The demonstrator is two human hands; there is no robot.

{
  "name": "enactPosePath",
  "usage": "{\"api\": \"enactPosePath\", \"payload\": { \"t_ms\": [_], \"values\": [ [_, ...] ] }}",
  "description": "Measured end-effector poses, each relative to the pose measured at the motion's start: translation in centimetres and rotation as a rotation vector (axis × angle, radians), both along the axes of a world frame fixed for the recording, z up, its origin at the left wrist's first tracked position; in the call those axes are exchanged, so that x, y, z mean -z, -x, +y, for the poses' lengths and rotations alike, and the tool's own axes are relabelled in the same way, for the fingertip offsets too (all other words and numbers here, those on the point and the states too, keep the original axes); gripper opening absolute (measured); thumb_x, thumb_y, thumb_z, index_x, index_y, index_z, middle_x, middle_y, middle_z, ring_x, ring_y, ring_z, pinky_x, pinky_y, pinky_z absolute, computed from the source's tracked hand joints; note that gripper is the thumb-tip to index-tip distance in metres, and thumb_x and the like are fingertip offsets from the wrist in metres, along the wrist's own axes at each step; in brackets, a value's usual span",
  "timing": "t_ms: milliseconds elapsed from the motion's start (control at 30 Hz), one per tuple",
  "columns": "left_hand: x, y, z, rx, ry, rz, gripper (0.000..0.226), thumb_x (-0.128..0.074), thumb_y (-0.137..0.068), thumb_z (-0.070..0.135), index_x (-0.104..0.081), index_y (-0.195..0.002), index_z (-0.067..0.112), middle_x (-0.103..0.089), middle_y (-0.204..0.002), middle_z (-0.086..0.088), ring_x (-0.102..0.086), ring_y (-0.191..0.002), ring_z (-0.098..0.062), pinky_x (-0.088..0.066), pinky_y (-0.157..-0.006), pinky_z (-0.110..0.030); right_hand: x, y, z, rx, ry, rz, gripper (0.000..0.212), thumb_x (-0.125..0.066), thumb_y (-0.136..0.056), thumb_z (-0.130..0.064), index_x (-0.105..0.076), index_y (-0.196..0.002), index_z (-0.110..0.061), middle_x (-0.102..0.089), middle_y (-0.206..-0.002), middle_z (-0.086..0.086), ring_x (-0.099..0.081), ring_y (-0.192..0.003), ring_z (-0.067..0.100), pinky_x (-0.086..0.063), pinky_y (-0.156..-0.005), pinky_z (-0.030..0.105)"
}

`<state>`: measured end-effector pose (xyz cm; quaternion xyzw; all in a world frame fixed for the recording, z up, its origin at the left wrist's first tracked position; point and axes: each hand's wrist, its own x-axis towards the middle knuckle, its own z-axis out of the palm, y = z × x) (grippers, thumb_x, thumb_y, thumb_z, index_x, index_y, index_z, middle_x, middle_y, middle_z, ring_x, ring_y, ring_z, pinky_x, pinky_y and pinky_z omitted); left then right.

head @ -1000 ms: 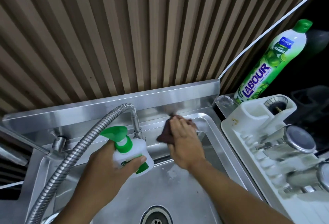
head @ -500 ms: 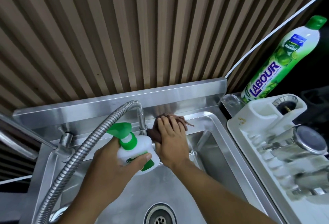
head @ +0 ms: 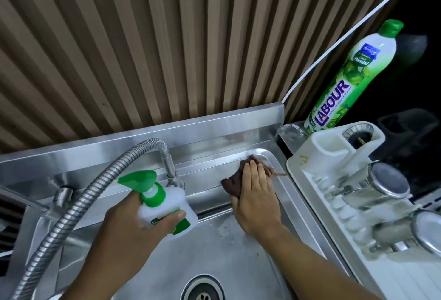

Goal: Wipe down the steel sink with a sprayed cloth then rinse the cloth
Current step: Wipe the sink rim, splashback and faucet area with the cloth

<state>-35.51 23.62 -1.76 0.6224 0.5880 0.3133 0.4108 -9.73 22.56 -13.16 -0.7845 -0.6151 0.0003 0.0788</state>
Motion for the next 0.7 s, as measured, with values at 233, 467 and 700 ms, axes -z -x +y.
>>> {"api": "enactPosePath", "payload": {
  "t_ms": [233, 467, 700],
  "values": [
    [0.2, 0.2, -0.1, 0.031, -0.029, 0.012, 0.047, -0.091, -0.062, 0.037, -0.060, -0.094, 0.051, -0.070, -0.083, 0.025, -0.068, -0.070, -0.008, -0.057, -0.068, -0.031, -2.6, -2.9, 8.0, 0.445, 0.136, 0.181, 0.087, -0.023, -0.100, -0.057, -0.006, -0.156, 0.007, -0.007, -0.165, 0.024, -0.002, -0.153, 0.037, -0.002, -0.123, 0.051],
    [0.0, 0.4, -0.5, 0.022, 0.003, 0.002, 0.035, -0.091, -0.064, 0.031, -0.066, -0.086, 0.035, -0.069, -0.082, 0.030, -0.065, -0.077, 0.004, -0.054, -0.072, -0.030, -1.5, -0.6, 5.4, 0.254, 0.068, 0.092, 0.093, -0.020, -0.088, -0.057, -0.023, -0.152, 0.010, -0.022, -0.160, 0.030, -0.018, -0.149, 0.044, -0.010, -0.121, 0.054],
    [-0.1, 0.7, -0.6, 0.013, -0.002, 0.014, 0.036, -0.091, -0.065, 0.034, -0.065, -0.090, 0.041, -0.071, -0.084, 0.025, -0.067, -0.077, -0.002, -0.051, -0.069, -0.027, -3.1, -0.6, 8.0, 0.454, 0.122, 0.189, 0.085, -0.031, -0.100, -0.052, -0.005, -0.156, 0.007, -0.005, -0.165, 0.024, -0.001, -0.153, 0.038, -0.001, -0.123, 0.052]
  ]
}}
